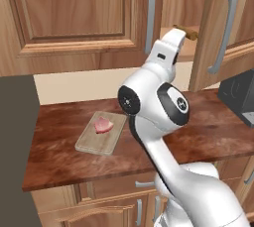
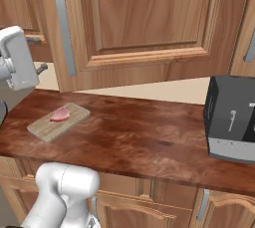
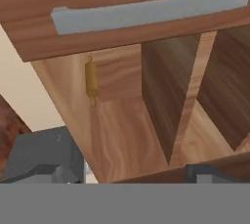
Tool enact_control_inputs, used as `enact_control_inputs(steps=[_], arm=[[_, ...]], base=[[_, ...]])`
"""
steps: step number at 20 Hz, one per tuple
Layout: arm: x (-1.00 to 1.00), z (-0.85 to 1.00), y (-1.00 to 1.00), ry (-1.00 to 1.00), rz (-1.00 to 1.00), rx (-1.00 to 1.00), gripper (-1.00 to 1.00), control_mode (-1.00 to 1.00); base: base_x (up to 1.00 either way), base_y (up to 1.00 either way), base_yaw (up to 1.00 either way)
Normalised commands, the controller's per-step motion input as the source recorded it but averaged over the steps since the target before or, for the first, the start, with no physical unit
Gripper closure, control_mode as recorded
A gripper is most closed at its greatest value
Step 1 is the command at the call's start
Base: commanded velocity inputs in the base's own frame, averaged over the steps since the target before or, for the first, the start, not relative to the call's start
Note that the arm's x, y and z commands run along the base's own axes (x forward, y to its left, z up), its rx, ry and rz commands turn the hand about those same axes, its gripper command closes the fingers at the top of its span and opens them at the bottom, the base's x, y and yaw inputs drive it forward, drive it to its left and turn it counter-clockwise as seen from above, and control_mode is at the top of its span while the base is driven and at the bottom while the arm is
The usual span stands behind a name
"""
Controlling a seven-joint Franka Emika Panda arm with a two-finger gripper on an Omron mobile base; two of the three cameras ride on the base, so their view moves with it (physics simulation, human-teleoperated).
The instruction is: Open the cabinet, retrieve the rolling pin, and place it next to the meat on the cutting board to prepare for tenderizing.
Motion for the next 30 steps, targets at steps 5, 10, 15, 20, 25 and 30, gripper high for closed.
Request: enact_control_inputs(steps=[5, 10, 15, 20, 25, 30], arm=[[0.29, -0.06, -0.18, 0.03, -0.04, -0.05, -1.00, -1.00], [0.38, 0.00, -0.15, 0.08, -0.02, -0.03, -1.00, -1.00], [0.11, 0.00, -0.20, 0.08, -0.03, -0.01, -1.00, -1.00], [-0.06, -0.09, -0.35, 0.10, -0.10, 0.00, -1.00, -1.00], [-0.24, -0.13, -0.48, 0.08, -0.12, 0.00, -1.00, -1.00], [-0.50, -0.14, -0.59, 0.02, -0.14, 0.00, -1.00, -1.00]], base=[[0.00, 0.00, 0.00], [0.00, 0.00, 0.00], [0.00, 0.00, 0.00], [0.00, 0.00, 0.00], [0.00, 0.00, 0.00], [0.00, 0.00, 0.00]])
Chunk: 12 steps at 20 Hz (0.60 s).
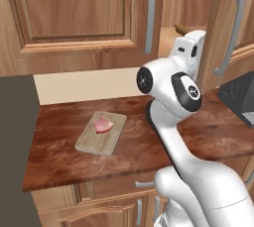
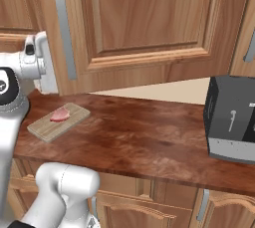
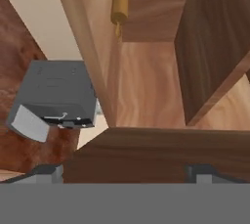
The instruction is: Open the cabinet, retrieve the rolling pin, and place it next to the meat on the cutting board to prepare for tenderizing.
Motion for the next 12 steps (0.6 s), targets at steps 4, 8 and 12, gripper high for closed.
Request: enact_control_inputs(steps=[4, 8, 12], arm=[[-0.78, -0.11, -0.68, 0.00, -0.17, 0.00, -1.00, -1.00], [-0.74, -0.03, -0.77, 0.00, -0.19, 0.02, -1.00, -1.00], [-0.61, 0.00, -0.91, 0.00, -0.18, 0.04, -1.00, -1.00]], base=[[0.00, 0.00, 0.00], [0.00, 0.00, 0.00], [0.00, 0.00, 0.00]])
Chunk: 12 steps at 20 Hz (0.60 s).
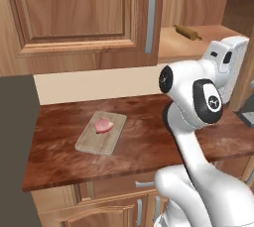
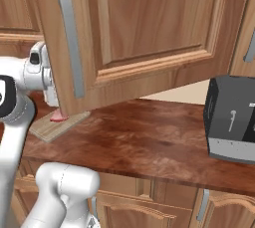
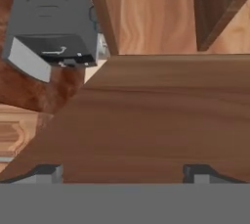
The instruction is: Open the cabinet, retrieve the rolling pin, and place it next to the meat on the cutting board to prepare for tenderizing.
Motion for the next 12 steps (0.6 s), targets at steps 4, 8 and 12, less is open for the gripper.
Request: enact_control_inputs(steps=[4, 8, 12], arm=[[-0.51, 0.00, -1.00, 0.00, -0.15, 0.04, -1.00, -1.00], [-0.38, 0.00, -1.00, 0.00, -0.10, 0.04, -1.00, -1.00], [-0.23, 0.00, -1.00, 0.00, -0.06, 0.05, -1.00, -1.00]], base=[[0.00, 0.00, 0.00], [0.00, 0.00, 0.00], [0.00, 0.00, 0.00]])
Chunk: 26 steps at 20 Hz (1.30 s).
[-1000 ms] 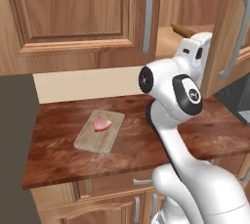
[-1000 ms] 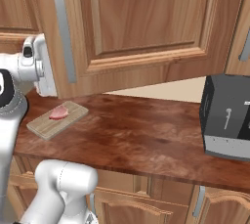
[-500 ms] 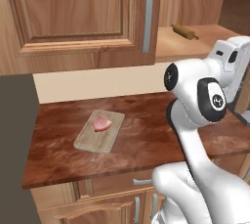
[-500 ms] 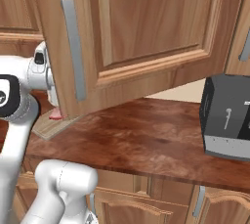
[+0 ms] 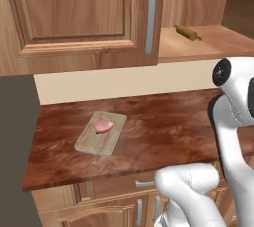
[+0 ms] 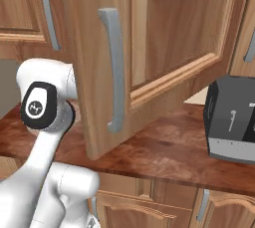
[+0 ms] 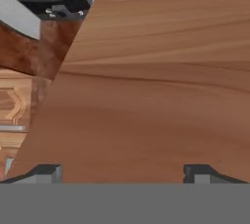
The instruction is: Open the cabinet, retrieve the rolling pin, and place it next to the meat on the cutting board to prepare for tenderizing.
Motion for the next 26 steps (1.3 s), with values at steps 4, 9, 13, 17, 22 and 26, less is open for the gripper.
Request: enact_control_inputs(steps=[4, 9, 13, 17, 22, 26], arm=[[-0.14, 0.00, -1.00, 0.00, -0.02, 0.05, -1.00, -1.00], [-0.03, -0.01, -0.95, 0.00, 0.00, 0.04, -1.00, -1.00], [0.00, 0.00, -0.90, 0.00, 0.00, 0.04, -1.00, -1.00], [0.00, 0.00, -0.69, 0.00, 0.00, 0.03, -1.00, -1.00], [-0.28, 0.00, 0.00, -0.01, 0.02, 0.00, -1.00, -1.00], [-0.62, 0.00, 0.44, -0.07, 0.12, 0.01, -1.00, -1.00]], base=[[0.00, 0.00, 0.00], [0.00, 0.00, 0.00], [0.00, 0.00, 0.00], [0.00, 0.00, 0.00], [0.00, 0.00, 0.00], [0.00, 0.00, 0.00]])
